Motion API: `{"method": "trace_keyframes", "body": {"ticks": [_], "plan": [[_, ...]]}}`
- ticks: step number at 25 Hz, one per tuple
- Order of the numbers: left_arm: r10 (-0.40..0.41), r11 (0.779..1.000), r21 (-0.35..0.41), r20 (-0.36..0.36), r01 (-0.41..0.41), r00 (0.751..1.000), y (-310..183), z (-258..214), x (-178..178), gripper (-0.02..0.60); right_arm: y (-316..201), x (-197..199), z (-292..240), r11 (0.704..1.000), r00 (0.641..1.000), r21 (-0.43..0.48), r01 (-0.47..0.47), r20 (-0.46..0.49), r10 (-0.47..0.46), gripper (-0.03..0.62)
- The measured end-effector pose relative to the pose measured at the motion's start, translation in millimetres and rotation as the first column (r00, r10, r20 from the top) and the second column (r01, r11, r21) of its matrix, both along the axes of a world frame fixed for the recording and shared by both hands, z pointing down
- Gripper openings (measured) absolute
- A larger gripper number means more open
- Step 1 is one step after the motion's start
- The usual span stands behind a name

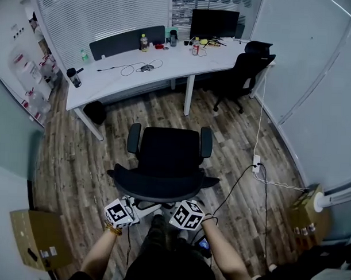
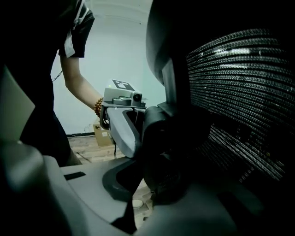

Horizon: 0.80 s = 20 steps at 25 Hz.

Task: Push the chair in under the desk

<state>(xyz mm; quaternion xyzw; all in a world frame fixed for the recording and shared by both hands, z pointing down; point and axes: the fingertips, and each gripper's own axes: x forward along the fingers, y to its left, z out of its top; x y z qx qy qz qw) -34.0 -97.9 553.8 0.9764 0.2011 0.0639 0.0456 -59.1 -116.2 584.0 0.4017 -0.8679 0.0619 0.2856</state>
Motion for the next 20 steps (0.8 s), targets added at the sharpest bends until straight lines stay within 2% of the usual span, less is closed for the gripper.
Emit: {"method": "trace_keyframes", "body": {"ticks": [3, 6, 9, 14, 20], "plan": [[-0.056, 0.998, 0.003, -0.024, 0.056, 0.998, 30, -4, 3, 0.129, 32, 2, -3, 0.999, 0.999, -0.004, 0.046, 0.007, -0.046, 0.043], [-0.080, 0.997, 0.007, -0.016, 0.080, 0.997, 61, -5, 5, 0.124, 62, 3, -5, 0.996, 0.997, -0.017, 0.082, 0.013, -0.082, 0.043], [-0.059, 0.998, 0.012, 0.008, 0.058, 0.998, 95, -1, -5, 0.109, 94, -7, -3, 0.994, 0.994, -0.034, 0.105, 0.022, -0.105, 0.043], [0.042, 0.998, 0.035, 0.004, -0.042, 0.999, 138, -8, -12, 0.074, 133, -14, -7, 0.994, 0.994, -0.030, 0.106, 0.025, -0.106, 0.054], [-0.015, 1.000, 0.026, -0.005, 0.015, 1.000, 160, -8, -9, 0.071, 156, -12, -3, 0.988, 0.990, -0.059, 0.140, 0.040, -0.138, 0.057]]}}
